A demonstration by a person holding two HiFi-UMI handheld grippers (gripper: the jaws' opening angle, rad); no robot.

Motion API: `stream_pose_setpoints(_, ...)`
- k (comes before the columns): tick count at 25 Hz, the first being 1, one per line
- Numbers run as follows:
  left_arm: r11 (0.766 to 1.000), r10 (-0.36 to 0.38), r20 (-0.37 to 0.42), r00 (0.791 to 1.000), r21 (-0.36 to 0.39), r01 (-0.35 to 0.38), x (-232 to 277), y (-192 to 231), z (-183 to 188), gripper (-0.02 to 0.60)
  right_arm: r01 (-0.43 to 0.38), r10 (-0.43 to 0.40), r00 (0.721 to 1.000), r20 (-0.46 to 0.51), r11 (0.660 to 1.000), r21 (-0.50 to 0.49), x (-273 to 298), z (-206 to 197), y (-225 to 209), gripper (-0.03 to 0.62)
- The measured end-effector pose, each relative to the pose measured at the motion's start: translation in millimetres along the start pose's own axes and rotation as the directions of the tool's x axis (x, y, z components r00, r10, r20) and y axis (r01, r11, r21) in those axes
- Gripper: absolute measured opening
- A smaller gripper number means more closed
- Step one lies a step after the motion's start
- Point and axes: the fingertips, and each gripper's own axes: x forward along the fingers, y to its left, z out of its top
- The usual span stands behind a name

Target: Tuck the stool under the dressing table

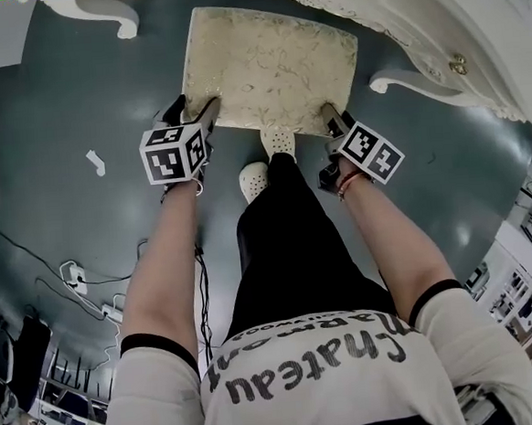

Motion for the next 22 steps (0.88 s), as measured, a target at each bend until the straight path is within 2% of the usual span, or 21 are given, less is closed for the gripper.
stream_pose_setpoints(4,0.999,0.034,0.073,0.997,0.011,-0.035,17,2,26,0.293,-0.060,0.062,0.993,0.100,0.998,-0.022,17,31,6,0.232)
stream_pose_setpoints(10,0.999,0.043,0.223,0.974,0.003,-0.044,40,5,67,0.291,-0.078,0.086,0.955,0.283,0.996,-0.040,30,72,14,0.232)
stream_pose_setpoints(14,0.999,0.028,0.299,0.954,0.010,-0.032,55,7,96,0.293,-0.092,0.112,0.939,0.326,0.993,-0.075,45,100,21,0.232)
stream_pose_setpoints(17,0.999,0.012,0.322,0.947,0.025,-0.021,65,5,108,0.291,-0.085,0.115,0.931,0.347,0.991,-0.099,49,114,22,0.232)
stream_pose_setpoints(22,0.999,-0.002,0.373,0.928,0.035,-0.012,75,4,124,0.292,-0.104,0.151,0.898,0.413,0.985,-0.136,56,133,25,0.232)
